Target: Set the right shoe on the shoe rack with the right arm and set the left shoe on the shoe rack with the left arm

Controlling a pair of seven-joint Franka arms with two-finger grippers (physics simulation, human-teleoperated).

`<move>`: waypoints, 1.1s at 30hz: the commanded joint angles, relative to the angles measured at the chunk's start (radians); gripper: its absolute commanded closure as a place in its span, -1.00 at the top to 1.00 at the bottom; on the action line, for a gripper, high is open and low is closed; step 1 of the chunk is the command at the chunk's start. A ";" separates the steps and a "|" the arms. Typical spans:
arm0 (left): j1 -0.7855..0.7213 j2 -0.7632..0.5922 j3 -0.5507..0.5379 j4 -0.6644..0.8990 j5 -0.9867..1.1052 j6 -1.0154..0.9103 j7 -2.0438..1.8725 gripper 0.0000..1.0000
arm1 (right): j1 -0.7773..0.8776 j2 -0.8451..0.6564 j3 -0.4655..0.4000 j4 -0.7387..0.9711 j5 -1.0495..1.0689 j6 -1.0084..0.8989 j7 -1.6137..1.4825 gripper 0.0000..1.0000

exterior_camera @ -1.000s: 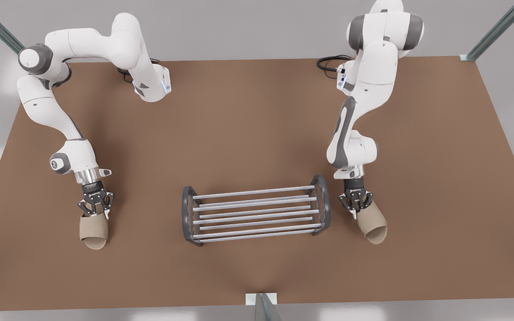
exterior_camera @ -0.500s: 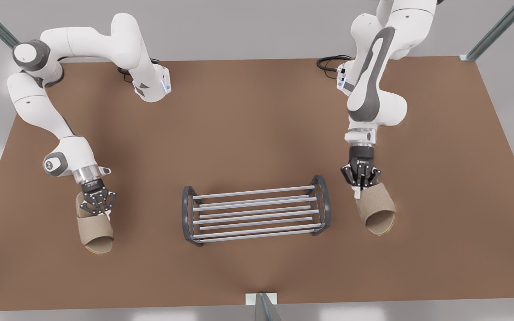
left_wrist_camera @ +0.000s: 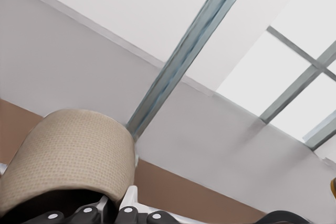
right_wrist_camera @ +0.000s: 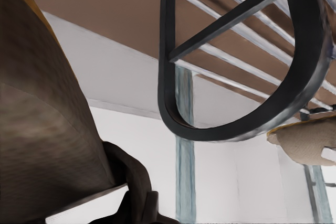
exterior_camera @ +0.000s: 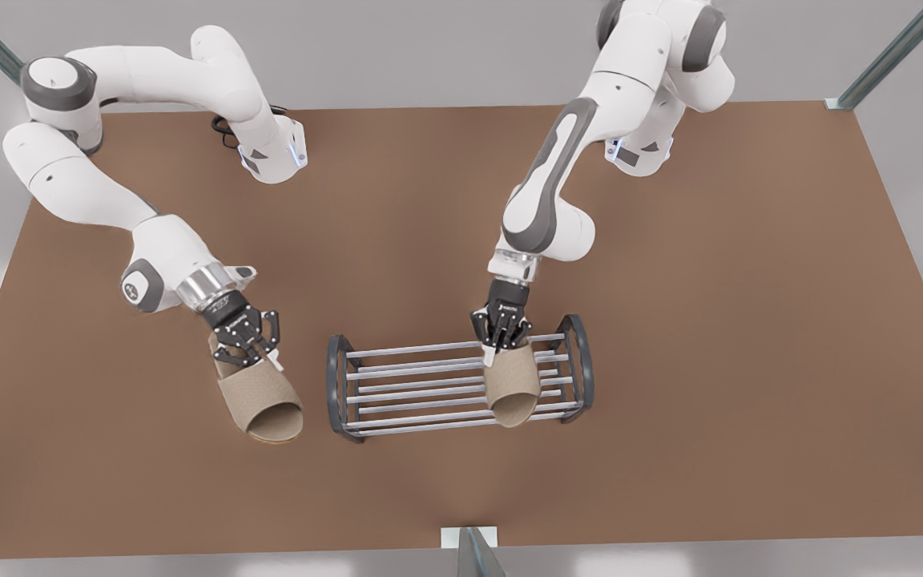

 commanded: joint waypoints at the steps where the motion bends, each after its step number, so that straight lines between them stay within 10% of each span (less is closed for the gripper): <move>1: 0.005 0.011 -0.003 0.007 -0.033 0.005 -0.332 -0.57 | 0.070 -0.003 0.039 0.021 0.304 -0.285 0.051 -0.57; 12: 0.002 0.024 -0.003 -0.048 -0.028 0.011 -0.335 -0.57 | 0.556 0.021 0.073 0.260 0.125 -0.896 0.668 -0.57; 13: 0.002 0.024 -0.003 -0.048 -0.025 0.011 -0.330 0.47 | 0.591 0.030 0.071 0.275 0.078 -0.931 0.704 -0.57; 14: 0.002 0.024 -0.003 -0.048 -0.024 0.011 -0.330 1.00 | 0.613 0.032 0.057 0.277 0.050 -0.956 0.761 -0.57; 24: 0.001 -0.024 0.016 -0.123 -0.019 0.014 -0.333 1.00 | 0.660 0.072 -0.015 0.276 -0.090 -0.954 0.861 -0.57; 26: -0.007 -0.045 0.017 -0.149 -0.019 0.014 -0.335 1.00 | 0.662 0.073 -0.021 0.274 -0.088 -0.954 0.864 -0.08; 28: -0.014 -0.065 0.017 -0.174 -0.019 0.014 -0.333 1.00 | 0.656 0.073 -0.021 0.266 -0.088 -0.956 0.863 1.00; 33: -0.074 -0.081 0.034 -0.203 -0.022 0.000 -0.338 1.00 | 0.648 0.072 -0.021 0.262 -0.088 -0.956 0.858 1.00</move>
